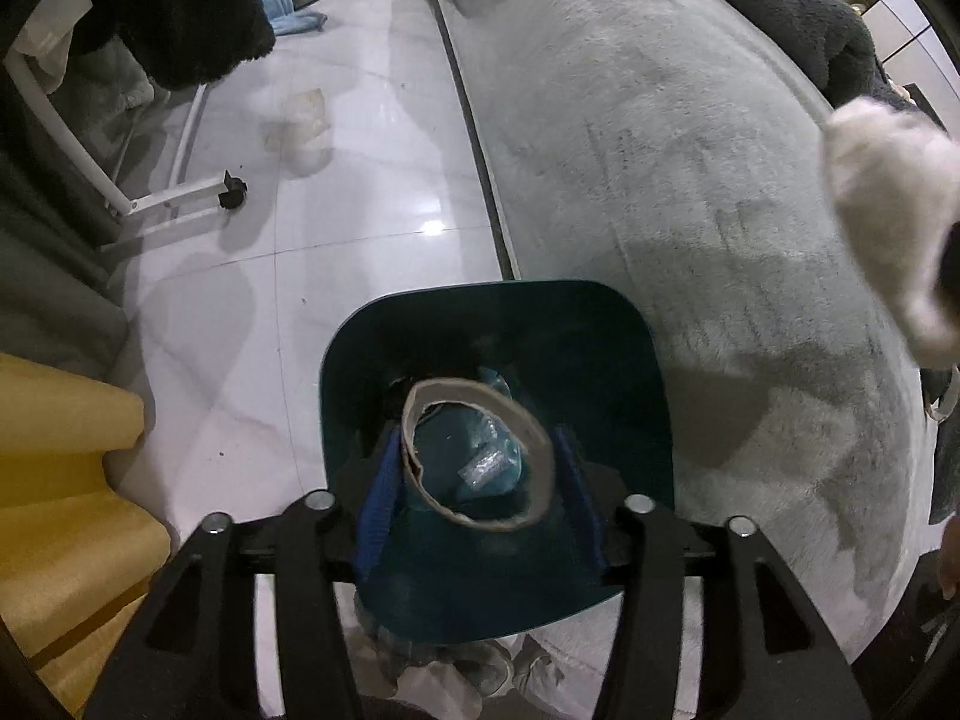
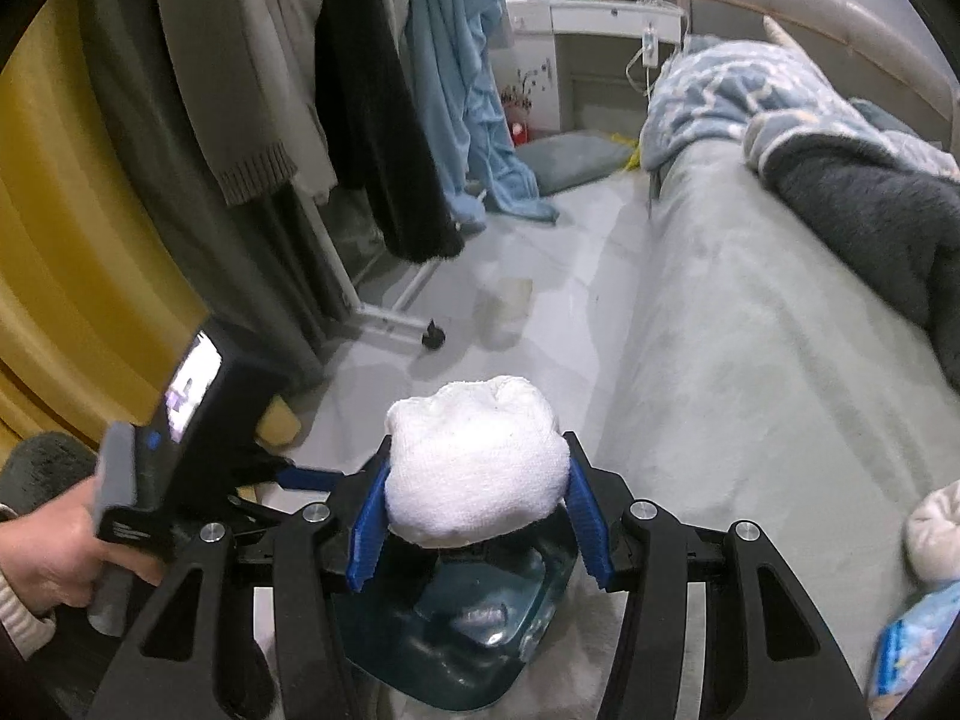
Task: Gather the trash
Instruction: 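Carry tape and cloth ball to the bin and release both, then move both open tools back toward the bed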
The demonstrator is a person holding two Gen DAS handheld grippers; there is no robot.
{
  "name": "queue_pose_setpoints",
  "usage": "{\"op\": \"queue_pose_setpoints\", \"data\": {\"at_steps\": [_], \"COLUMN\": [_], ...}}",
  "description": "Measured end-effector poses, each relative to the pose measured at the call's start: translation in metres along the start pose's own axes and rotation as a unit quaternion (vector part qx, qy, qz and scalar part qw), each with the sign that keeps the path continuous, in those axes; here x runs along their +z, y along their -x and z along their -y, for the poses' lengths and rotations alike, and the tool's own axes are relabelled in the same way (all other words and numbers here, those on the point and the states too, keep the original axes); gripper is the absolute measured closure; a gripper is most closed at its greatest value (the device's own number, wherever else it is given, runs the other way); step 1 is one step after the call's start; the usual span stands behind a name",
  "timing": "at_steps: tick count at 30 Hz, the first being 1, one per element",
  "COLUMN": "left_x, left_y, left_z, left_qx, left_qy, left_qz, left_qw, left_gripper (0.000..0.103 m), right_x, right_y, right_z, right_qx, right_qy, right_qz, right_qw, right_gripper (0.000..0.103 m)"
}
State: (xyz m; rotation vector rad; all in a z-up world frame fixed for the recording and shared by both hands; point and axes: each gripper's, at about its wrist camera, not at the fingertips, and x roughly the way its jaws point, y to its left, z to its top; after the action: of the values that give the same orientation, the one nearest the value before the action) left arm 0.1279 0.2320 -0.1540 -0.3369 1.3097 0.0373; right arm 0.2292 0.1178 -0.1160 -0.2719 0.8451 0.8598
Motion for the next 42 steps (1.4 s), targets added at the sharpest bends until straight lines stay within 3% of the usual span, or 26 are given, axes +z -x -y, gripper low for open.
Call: {"op": "queue_pose_setpoints", "data": {"at_steps": [7,22,28,33,42], "left_x": [0.0,0.005,0.008,0.009,0.003], "left_y": [0.009,0.062,0.086,0.105,0.146], "left_z": [-0.015,-0.018,-0.024,-0.021,0.003], "left_qx": [0.0,-0.015,-0.034,-0.041,-0.037], "left_qy": [0.004,-0.014,-0.002,-0.006,-0.04], "left_qz": [0.016,0.128,0.18,0.217,0.298], "left_qw": [0.9999,0.9916,0.9831,0.9752,0.9532], "left_gripper": [0.031,0.02,0.018,0.017,0.014], "right_x": [-0.011,-0.039,-0.045,-0.049,-0.038], "right_y": [-0.031,-0.088,-0.101,-0.108,-0.092], "right_z": [-0.001,-0.01,-0.017,-0.02,-0.019], "right_qx": [-0.009,-0.014,-0.016,-0.02,-0.019], "right_qy": [-0.005,-0.003,0.006,0.014,0.013], "right_qz": [-0.045,-0.134,-0.156,-0.172,-0.154], "right_qw": [0.999,0.991,0.988,0.985,0.988], "right_gripper": [0.05,0.048,0.045,0.033,0.022]}}
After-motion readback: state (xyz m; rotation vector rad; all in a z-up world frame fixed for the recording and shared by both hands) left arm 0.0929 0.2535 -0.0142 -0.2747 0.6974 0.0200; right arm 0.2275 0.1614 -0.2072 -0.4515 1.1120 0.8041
